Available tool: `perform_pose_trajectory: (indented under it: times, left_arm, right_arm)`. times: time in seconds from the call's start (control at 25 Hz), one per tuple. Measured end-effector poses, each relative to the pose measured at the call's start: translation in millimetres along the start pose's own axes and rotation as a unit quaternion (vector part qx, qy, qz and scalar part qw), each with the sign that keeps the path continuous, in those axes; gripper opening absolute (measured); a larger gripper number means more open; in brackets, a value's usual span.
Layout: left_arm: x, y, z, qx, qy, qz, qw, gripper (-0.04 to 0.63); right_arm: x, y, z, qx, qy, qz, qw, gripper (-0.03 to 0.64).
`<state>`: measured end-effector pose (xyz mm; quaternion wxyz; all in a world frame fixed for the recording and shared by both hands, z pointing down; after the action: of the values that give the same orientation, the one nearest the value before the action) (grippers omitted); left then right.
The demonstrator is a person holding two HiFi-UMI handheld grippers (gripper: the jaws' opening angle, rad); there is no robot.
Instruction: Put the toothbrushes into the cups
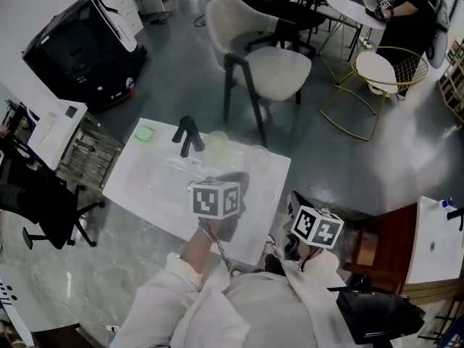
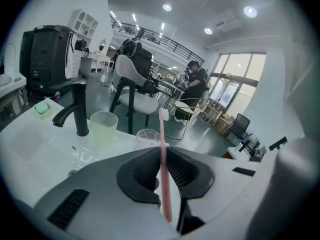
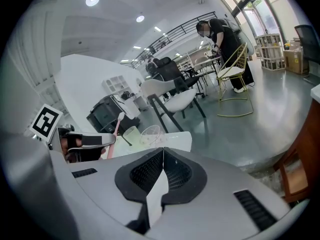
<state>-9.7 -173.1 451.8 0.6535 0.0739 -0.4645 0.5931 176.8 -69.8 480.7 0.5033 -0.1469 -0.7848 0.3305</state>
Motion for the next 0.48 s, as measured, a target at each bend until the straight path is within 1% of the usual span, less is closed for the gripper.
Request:
perform_pose_trajectory:
  times: [0.28, 0.48]
  left_arm:
    - [-22, -15, 2, -0.004, -0.020, 0.003, 0.9998, 0.046]
    - [-37, -28, 9, -0.008, -0.019, -0.002, 0.9998, 0.046]
  right_arm:
    - [-6, -5, -9, 0.003, -0.003, 0.004, 1.000, 0.025]
    - [-11, -12, -16, 0.008, -0.006, 0.008, 1.000, 0.025]
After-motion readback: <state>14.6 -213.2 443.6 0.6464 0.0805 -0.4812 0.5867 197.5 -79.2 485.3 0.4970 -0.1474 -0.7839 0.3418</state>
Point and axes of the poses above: the fingertips, and each gripper's own axes: y backward along the fingers, z to its left, x out of its underside, the point moved 7 cm from there along y, backward along the fingers, and after that the axes turned 15 degrees about x, right-handed, at the moved point
